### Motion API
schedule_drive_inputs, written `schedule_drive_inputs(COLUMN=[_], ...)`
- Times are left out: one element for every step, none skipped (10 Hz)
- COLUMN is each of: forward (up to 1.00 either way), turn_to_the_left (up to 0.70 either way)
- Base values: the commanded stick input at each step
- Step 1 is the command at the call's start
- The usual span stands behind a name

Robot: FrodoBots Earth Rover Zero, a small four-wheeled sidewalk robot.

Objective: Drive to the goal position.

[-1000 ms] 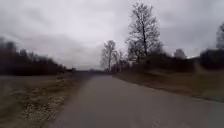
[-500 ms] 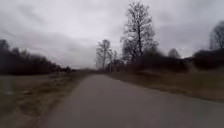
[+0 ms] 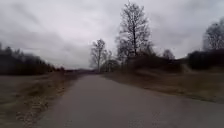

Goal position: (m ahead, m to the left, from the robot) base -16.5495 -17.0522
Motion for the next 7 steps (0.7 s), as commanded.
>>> schedule_drive_inputs(forward=[0.26,0.26,0.26,0.26,0.26,0.26,0.26], turn_to_the_left=[-0.64,-0.65,-0.65,-0.64,-0.64,-0.64,-0.64])
